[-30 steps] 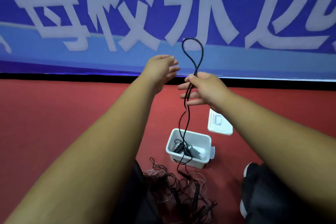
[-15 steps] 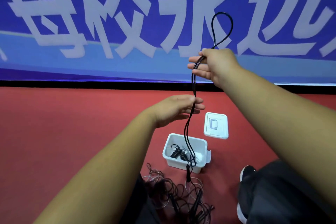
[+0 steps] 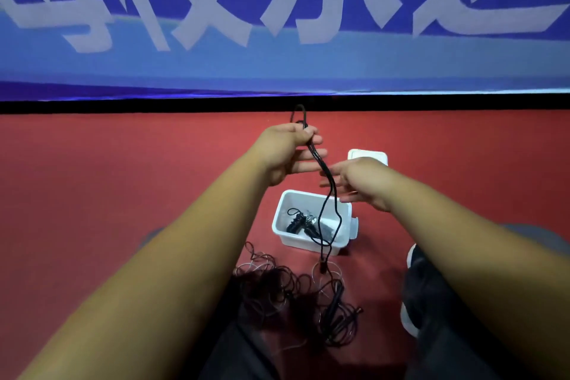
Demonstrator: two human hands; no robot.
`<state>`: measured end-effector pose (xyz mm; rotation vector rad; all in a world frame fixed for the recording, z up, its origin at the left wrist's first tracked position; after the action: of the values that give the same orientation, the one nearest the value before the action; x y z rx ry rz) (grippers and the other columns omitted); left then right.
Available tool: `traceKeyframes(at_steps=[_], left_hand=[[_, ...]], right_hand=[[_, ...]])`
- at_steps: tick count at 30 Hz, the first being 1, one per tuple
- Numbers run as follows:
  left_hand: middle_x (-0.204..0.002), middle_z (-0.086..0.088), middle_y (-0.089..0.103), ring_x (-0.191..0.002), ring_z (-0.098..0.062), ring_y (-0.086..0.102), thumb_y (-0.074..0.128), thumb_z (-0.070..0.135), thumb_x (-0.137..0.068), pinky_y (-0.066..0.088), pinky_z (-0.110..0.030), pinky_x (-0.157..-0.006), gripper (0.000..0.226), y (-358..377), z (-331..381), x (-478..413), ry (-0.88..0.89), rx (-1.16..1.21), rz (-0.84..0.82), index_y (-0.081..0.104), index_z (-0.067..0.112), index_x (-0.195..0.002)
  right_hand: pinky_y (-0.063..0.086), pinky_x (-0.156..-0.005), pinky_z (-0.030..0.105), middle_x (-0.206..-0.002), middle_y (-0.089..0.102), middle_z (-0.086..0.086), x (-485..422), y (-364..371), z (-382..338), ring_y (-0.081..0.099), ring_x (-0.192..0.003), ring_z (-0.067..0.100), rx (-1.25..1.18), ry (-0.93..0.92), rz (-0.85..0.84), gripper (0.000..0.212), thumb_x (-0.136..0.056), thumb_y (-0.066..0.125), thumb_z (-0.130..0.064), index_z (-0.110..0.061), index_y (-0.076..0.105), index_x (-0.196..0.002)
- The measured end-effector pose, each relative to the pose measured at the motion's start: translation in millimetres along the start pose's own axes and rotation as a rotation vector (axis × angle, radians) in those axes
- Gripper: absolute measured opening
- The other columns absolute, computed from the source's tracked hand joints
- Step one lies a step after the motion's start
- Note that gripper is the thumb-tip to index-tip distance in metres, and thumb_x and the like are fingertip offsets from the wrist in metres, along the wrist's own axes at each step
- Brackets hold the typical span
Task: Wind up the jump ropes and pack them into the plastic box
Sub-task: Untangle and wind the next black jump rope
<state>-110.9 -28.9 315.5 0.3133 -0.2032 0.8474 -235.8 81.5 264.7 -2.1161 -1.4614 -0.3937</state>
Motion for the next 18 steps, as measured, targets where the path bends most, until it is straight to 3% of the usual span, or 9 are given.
traceKeyframes(at_steps=[2,6,9,11,14,18], left_hand=[[-0.094,-0.005,0.074,-0.079,-0.024,0.078,0.058,0.012,-0.106,0.064,-0.038,-0.060,0.008,-8.1,-7.1,-12.3,-0.031,0.050,0.046,0.062,0.008,-0.112],[-0.091,-0.008,0.070,-0.073,-0.022,0.078,0.052,0.011,-0.109,0.064,-0.037,-0.058,0.008,-37.1,-23.7,-32.6,-0.083,0.183,0.156,0.059,0.006,-0.107],[-0.092,-0.010,0.065,-0.073,-0.025,0.077,0.045,0.011,-0.111,0.062,-0.038,-0.052,0.016,-58.9,-35.4,-46.3,-0.145,0.326,0.233,0.055,0.008,-0.100],[-0.094,-0.014,0.064,-0.082,-0.028,0.074,0.036,0.012,-0.113,0.064,-0.040,-0.055,0.022,-68.0,-36.4,-55.1,-0.171,0.352,0.250,0.053,0.003,-0.104],[-0.104,-0.019,0.068,-0.093,-0.027,0.074,0.023,0.002,-0.107,0.065,-0.038,-0.076,0.033,-70.3,-36.7,-62.9,-0.214,0.197,0.212,0.056,-0.007,-0.108],[-0.107,-0.005,0.079,-0.101,-0.023,0.077,0.028,-0.005,-0.097,0.057,-0.041,-0.097,0.046,-56.4,-50.2,-63.0,-0.284,-0.200,0.069,0.058,0.006,-0.131]], right_hand=[[0.051,-0.086,0.034,-0.110,0.082,-0.004,-5.9,14.0,15.3,0.069,-0.102,0.015,0.057,0.003,-0.109,0.047,-0.098,0.040,0.004,-0.018,0.076,-0.119],[0.052,-0.090,0.033,-0.106,0.082,-0.003,-11.8,32.2,10.3,0.069,-0.095,0.012,0.137,-0.089,-0.197,0.019,-0.100,0.066,-0.019,-0.016,0.079,-0.114],[0.053,-0.076,0.027,-0.103,0.082,0.002,-21.0,37.7,2.8,0.069,-0.085,0.011,0.181,-0.159,-0.154,0.018,-0.105,0.063,-0.021,-0.014,0.077,-0.112],[0.057,-0.078,0.030,-0.098,0.083,0.002,-30.6,35.8,0.0,0.073,-0.081,0.014,0.163,-0.168,-0.087,0.018,-0.107,0.059,-0.020,-0.013,0.075,-0.112],[0.064,-0.081,0.037,-0.092,0.083,0.003,-43.1,30.0,-6.9,0.080,-0.084,0.021,0.025,-0.161,-0.021,0.016,-0.109,0.058,-0.022,-0.010,0.070,-0.110],[0.067,-0.065,0.037,-0.090,0.082,0.011,-48.6,17.0,-24.7,0.081,-0.079,0.028,-0.244,-0.184,0.046,0.011,-0.110,0.057,-0.018,-0.010,0.064,-0.110]])
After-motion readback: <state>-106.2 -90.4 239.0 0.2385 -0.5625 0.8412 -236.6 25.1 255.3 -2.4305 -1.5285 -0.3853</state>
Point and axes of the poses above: each hand's wrist, its own x-axis away from the middle knuckle, its own y-axis out of the palm, z = x × y, the point moved 6 cm from there along -x, towards the middle knuckle
